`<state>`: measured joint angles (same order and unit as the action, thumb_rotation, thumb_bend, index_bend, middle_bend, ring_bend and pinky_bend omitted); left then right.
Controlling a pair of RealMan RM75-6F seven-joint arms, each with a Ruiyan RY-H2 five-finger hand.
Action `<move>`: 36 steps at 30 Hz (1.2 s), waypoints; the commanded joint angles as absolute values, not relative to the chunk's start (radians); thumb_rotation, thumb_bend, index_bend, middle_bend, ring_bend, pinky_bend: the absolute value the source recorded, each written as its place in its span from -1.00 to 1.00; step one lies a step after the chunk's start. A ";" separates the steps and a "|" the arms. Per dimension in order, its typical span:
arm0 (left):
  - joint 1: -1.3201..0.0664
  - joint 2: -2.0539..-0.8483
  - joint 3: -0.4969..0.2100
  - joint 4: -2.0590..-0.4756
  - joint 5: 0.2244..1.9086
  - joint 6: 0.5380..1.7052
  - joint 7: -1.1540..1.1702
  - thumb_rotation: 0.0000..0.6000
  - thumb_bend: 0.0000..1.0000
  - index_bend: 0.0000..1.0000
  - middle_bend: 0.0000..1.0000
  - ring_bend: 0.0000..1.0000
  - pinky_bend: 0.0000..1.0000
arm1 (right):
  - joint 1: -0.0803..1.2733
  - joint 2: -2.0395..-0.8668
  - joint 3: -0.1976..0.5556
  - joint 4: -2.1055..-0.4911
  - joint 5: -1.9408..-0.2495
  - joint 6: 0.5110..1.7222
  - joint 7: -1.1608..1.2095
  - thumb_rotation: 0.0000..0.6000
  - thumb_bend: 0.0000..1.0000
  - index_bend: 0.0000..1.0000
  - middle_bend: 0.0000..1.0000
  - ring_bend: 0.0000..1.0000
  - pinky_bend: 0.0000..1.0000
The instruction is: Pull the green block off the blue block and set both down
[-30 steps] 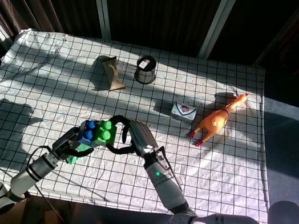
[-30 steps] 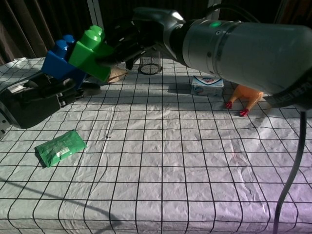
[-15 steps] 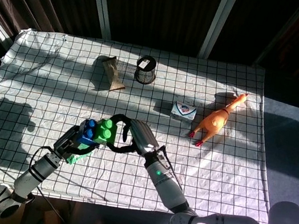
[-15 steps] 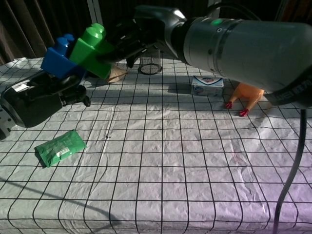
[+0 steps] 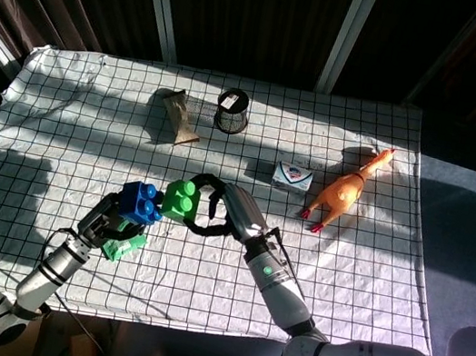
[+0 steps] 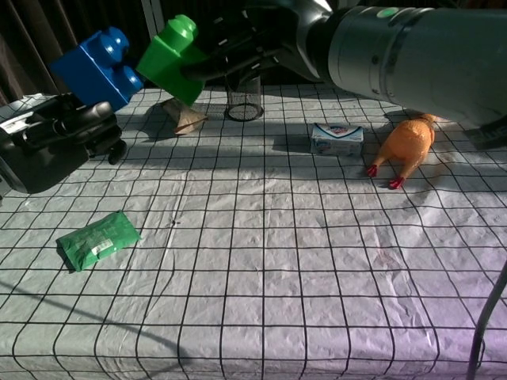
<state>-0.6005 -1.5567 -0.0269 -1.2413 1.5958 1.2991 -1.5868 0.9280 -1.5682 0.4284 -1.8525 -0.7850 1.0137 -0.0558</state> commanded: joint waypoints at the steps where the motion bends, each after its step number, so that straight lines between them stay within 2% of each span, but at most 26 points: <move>1: -0.593 -1.546 -0.030 -1.251 1.599 1.312 -1.583 1.00 0.38 0.54 0.78 0.50 0.36 | 0.905 -1.536 0.444 -1.869 -0.802 1.013 -0.022 1.00 -0.40 0.90 0.32 0.24 -0.28; 10: -0.568 -1.527 -0.027 -1.236 1.597 1.332 -1.596 1.00 0.39 0.54 0.78 0.50 0.36 | 0.828 -1.430 0.462 -1.874 -0.834 0.994 0.081 1.00 -0.40 0.90 0.32 0.25 -0.29; 16: -0.525 -1.499 0.009 -1.175 1.597 1.338 -1.491 1.00 0.39 0.53 0.77 0.50 0.36 | 0.780 -1.369 0.383 -1.822 -0.883 0.984 0.050 1.00 -0.40 0.90 0.32 0.25 -0.28; 22: -0.457 -1.519 0.043 -1.053 1.541 1.297 -1.141 1.00 0.38 0.53 0.77 0.49 0.35 | 0.766 -1.397 0.252 -1.708 -0.891 0.946 -0.045 1.00 -0.40 0.90 0.32 0.25 -0.28; 26: -0.441 -1.535 0.052 -1.054 1.535 1.283 -0.891 1.00 0.37 0.52 0.77 0.48 0.32 | 0.764 -1.457 0.187 -1.626 -0.892 0.939 -0.111 1.00 -0.40 0.90 0.32 0.25 -0.28; 30: -0.445 -1.546 0.032 -1.137 1.483 1.220 -0.612 1.00 0.37 0.49 0.77 0.32 0.18 | 0.748 -1.540 0.157 -1.547 -0.916 0.984 -0.148 1.00 -0.40 0.86 0.32 0.20 -0.28; 33: -0.457 -1.563 0.016 -1.179 1.438 1.165 -0.426 1.00 0.37 0.46 0.74 0.18 -0.01 | 0.738 -1.579 0.140 -1.511 -0.928 0.996 -0.171 1.00 -0.40 0.73 0.32 0.10 -0.29; 36: -0.466 -1.573 0.000 -1.214 1.390 1.117 -0.290 1.00 0.35 0.40 0.63 0.07 -0.21 | 0.734 -1.582 0.135 -1.502 -0.933 0.972 -0.169 1.00 -0.40 0.44 0.19 -0.11 -0.33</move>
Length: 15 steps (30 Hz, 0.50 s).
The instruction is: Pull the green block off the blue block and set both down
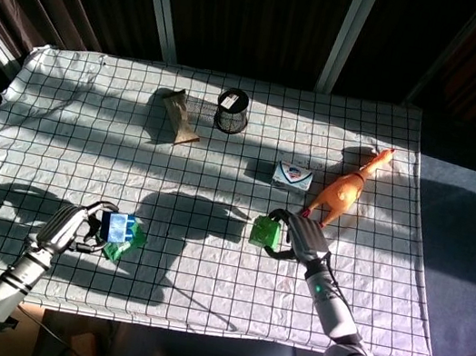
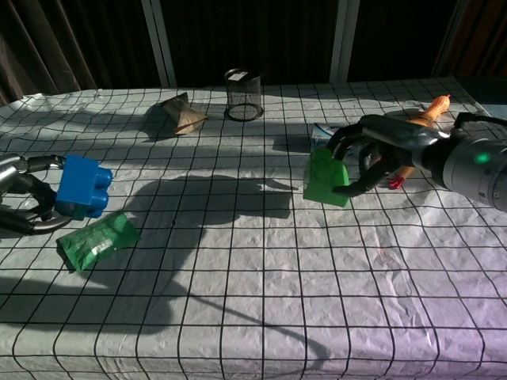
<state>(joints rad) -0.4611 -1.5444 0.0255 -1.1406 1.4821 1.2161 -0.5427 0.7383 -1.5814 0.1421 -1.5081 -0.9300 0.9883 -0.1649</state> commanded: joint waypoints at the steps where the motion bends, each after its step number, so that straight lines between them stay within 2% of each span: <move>1: -0.468 -1.577 -0.005 -1.220 1.383 1.115 -0.260 1.00 0.32 0.38 0.55 0.02 -0.26 | 0.739 -1.572 0.129 -1.507 -0.921 0.946 -0.181 1.00 -0.41 0.26 0.05 -0.24 -0.39; 4: -0.466 -1.590 -0.016 -1.229 1.375 1.122 -0.217 1.00 0.21 0.23 0.30 -0.16 -0.35 | 0.760 -1.526 0.126 -1.544 -0.858 0.873 -0.218 1.00 -0.41 -0.32 -0.35 -0.60 -0.63; 6: -0.466 -1.590 -0.018 -1.231 1.375 1.122 -0.218 1.00 0.15 0.12 0.14 -0.26 -0.41 | 0.763 -1.521 0.126 -1.548 -0.852 0.866 -0.221 1.00 -0.41 -0.53 -0.48 -0.72 -0.72; 8: -0.466 -1.586 -0.022 -1.247 1.372 1.113 -0.234 1.00 0.02 -0.19 -0.18 -0.50 -0.57 | 0.775 -1.492 0.124 -1.567 -0.832 0.837 -0.241 1.00 -0.43 -0.91 -0.82 -0.94 -0.92; 10: -0.478 -1.539 -0.001 -1.276 1.409 1.085 -0.265 1.00 -0.10 -0.54 -0.49 -0.77 -0.71 | 0.786 -1.412 0.124 -1.633 -0.798 0.788 -0.245 1.00 -0.49 -1.00 -0.99 -1.00 -1.00; 13: -0.482 -1.480 0.026 -1.306 1.472 1.100 -0.270 1.00 -0.26 -0.84 -0.83 -0.99 -0.85 | 0.769 -1.358 0.154 -1.689 -0.814 0.796 -0.192 1.00 -0.54 -1.00 -1.00 -1.00 -1.00; 15: -0.466 -1.447 0.028 -1.333 1.510 1.163 -0.276 1.00 -0.32 -0.90 -0.92 -1.00 -0.91 | 0.749 -1.310 0.164 -1.729 -0.848 0.805 -0.157 1.00 -0.57 -1.00 -1.00 -1.00 -1.00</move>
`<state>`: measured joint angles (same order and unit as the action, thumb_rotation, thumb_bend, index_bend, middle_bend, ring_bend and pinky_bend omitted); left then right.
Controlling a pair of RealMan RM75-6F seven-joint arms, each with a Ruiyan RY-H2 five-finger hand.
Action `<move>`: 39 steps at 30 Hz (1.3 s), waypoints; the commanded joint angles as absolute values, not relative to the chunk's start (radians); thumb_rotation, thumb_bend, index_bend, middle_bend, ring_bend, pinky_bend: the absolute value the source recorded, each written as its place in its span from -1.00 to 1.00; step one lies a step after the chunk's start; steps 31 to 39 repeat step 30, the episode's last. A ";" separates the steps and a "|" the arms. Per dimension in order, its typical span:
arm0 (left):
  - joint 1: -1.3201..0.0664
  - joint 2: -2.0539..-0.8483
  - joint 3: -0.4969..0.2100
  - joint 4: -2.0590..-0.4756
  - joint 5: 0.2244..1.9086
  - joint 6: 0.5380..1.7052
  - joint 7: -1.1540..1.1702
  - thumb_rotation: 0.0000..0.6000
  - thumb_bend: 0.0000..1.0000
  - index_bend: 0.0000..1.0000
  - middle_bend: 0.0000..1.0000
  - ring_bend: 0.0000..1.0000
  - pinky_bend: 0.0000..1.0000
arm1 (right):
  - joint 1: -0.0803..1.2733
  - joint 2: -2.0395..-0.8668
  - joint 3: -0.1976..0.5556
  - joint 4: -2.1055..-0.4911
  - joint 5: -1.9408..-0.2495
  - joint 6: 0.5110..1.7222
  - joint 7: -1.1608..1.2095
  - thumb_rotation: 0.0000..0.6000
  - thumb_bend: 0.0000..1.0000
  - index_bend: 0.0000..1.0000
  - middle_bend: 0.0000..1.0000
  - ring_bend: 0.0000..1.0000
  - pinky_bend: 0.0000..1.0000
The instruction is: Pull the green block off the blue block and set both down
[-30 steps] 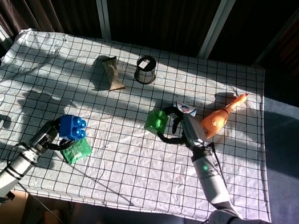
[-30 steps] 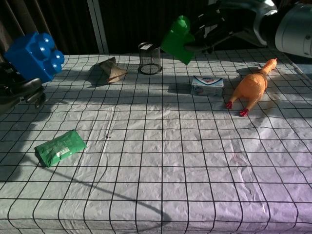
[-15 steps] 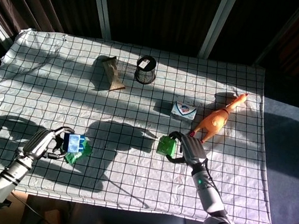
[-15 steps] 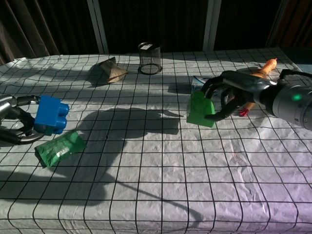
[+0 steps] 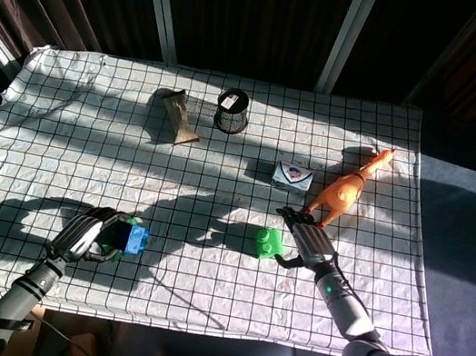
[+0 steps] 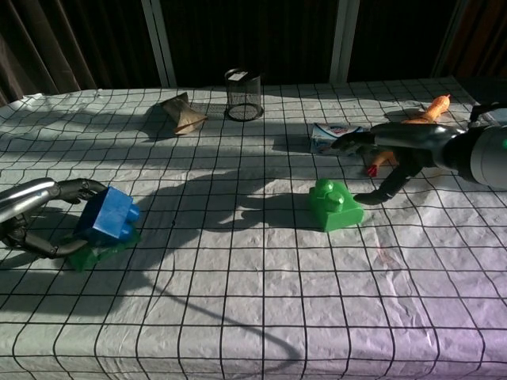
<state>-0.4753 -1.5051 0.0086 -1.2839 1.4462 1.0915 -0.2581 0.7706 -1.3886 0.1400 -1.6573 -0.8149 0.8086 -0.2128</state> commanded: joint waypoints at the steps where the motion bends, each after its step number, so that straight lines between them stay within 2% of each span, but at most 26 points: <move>1: -0.456 -1.426 0.030 -1.355 1.530 1.196 -0.284 1.00 -0.33 -0.91 -0.94 -1.00 -0.93 | 0.740 -1.277 0.162 -1.749 -0.865 0.804 -0.148 1.00 -0.58 -1.00 -1.00 -1.00 -1.00; 6: -0.428 -1.338 0.047 -1.443 1.593 1.279 -0.261 1.00 -0.39 -0.96 -1.00 -1.00 -1.00 | 0.682 -1.153 0.158 -1.846 -0.943 0.844 -0.098 1.00 -0.61 -1.00 -1.00 -1.00 -1.00; 8: -0.406 -1.314 0.045 -1.455 1.624 1.346 -0.230 1.00 -0.40 -0.98 -1.00 -1.00 -1.00 | 0.644 -1.108 0.152 -1.883 -0.994 0.887 -0.076 1.00 -0.61 -1.00 -1.00 -1.00 -1.00; 10: -0.356 -1.290 0.036 -1.442 1.662 1.474 -0.160 1.00 -0.39 -0.98 -1.00 -1.00 -1.00 | 0.585 -1.048 0.116 -1.918 -1.071 0.958 -0.088 1.00 -0.61 -1.00 -1.00 -1.00 -1.00; 13: -0.250 -1.270 0.030 -1.418 1.682 1.666 -0.067 1.00 -0.33 -0.97 -1.00 -1.00 -1.00 | 0.464 -0.961 0.018 -1.953 -1.178 1.104 -0.174 1.00 -0.61 -1.00 -1.00 -1.00 -1.00; 15: -0.170 -1.245 0.046 -1.430 1.644 1.729 0.004 1.00 -0.29 -0.97 -1.00 -1.00 -1.00 | 0.368 -0.943 -0.054 -1.951 -1.214 1.229 -0.284 1.00 -0.61 -1.00 -0.99 -1.00 -0.99; 17: -0.116 -1.236 0.049 -1.449 1.601 1.761 0.027 1.00 -0.25 -0.99 -1.00 -1.00 -1.00 | 0.287 -0.977 -0.091 -1.916 -1.252 1.345 -0.341 1.00 -0.61 -1.00 -0.97 -1.00 -0.96; 18: -0.097 -1.236 0.048 -1.454 1.576 1.761 0.021 1.00 -0.25 -0.99 -1.00 -1.00 -1.00 | 0.235 -1.017 -0.103 -1.870 -1.272 1.421 -0.359 1.00 -0.61 -1.00 -0.96 -1.00 -0.95; 22: -0.096 -1.213 0.053 -1.495 1.534 1.685 0.074 1.00 -0.25 -1.00 -1.00 -1.00 -1.00 | 0.127 -1.131 -0.085 -1.743 -1.274 1.561 -0.308 1.00 -0.61 -1.00 -0.96 -1.00 -0.98; 30: -0.114 -1.193 0.045 -1.552 1.515 1.589 0.134 1.00 -0.25 -1.00 -1.00 -1.00 -1.00 | 0.093 -1.153 -0.034 -1.678 -1.285 1.591 -0.286 1.00 -0.61 -1.00 -0.97 -1.00 -1.00; 39: -0.114 -1.193 0.045 -1.552 1.515 1.589 0.134 1.00 -0.25 -1.00 -1.00 -1.00 -1.00 | 0.093 -1.153 -0.034 -1.678 -1.285 1.591 -0.286 1.00 -0.61 -1.00 -0.97 -1.00 -1.00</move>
